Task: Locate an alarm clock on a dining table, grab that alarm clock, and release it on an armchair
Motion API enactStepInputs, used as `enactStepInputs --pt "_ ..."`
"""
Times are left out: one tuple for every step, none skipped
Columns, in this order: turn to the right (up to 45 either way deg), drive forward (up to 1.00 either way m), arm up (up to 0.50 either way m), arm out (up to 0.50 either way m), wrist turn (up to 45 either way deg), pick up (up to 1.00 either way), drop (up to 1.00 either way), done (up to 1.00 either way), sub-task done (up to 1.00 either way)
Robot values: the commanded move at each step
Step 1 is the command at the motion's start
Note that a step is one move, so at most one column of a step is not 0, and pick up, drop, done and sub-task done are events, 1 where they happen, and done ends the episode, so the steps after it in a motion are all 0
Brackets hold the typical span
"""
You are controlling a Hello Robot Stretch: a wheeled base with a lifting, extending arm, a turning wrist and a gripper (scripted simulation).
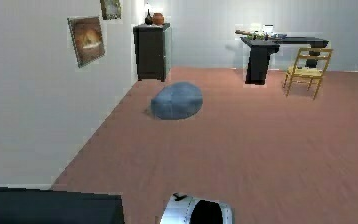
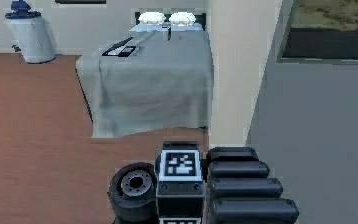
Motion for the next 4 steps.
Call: enactStepInputs --pt "-45.0 0.00 0.00 0.00 0.0 0.00 0.00 0.00 0.00" --pt "-21.0 0.00 0.00 0.00 0.0 0.00 0.00 0.00 0.00" --pt "45.0 0.00 0.00 0.00 0.0 0.00 0.00 0.00 0.00" --pt "18.0 0.00 0.00 0.00 0.0 0.00 0.00 0.00 0.00"
